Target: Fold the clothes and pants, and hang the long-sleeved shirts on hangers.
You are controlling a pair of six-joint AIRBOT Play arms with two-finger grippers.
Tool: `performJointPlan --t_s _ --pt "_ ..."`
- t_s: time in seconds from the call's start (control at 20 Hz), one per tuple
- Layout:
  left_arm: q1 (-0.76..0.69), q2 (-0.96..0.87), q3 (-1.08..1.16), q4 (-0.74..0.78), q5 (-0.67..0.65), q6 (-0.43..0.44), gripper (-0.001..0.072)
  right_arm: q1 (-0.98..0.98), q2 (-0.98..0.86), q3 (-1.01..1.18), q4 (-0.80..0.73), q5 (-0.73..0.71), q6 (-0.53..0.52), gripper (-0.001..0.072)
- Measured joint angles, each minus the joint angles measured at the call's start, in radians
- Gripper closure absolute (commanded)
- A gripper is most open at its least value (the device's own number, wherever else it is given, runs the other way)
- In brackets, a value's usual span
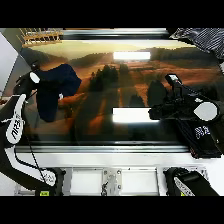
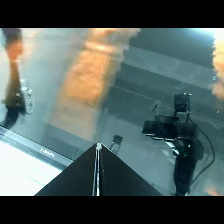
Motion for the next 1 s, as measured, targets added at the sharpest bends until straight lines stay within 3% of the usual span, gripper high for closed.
performJointPlan --t_s 0.3,0.65,0.7,0.75,0.8,1.0 --pt "-0.18 0.178 -0.039 0.0 -0.096 -0.007 0.0702 0.0 0.0 0.0 0.001 -0.003 0.0 0.0695" --pt "-0.628 0.386 -0.186 -0.003 -0.074 -0.006 0.07 -0.003 0.0 0.0 -0.012 -0.003 0.002 0.0697" --pt "-0.682 0.392 -0.19 -0.004 -0.061 -0.006 0.0513 -0.011 0.002 0.0 -0.048 -0.004 0.016 0.0697" --pt "-0.726 0.396 -0.188 -0.003 -0.053 -0.006 0.0124 -0.026 0.003 0.0 -0.095 -0.009 0.044 0.0696" --pt "-0.75 0.4 -0.181 -0.002 -0.052 -0.006 0.0069 -0.045 0.006 0.0 -0.13 -0.014 0.068 0.0695" --pt "-0.703 0.465 -0.195 0.006 -0.131 -0.037 0.0095 -0.139 0.01 0.0 -0.209 -0.023 0.121 0.0686"
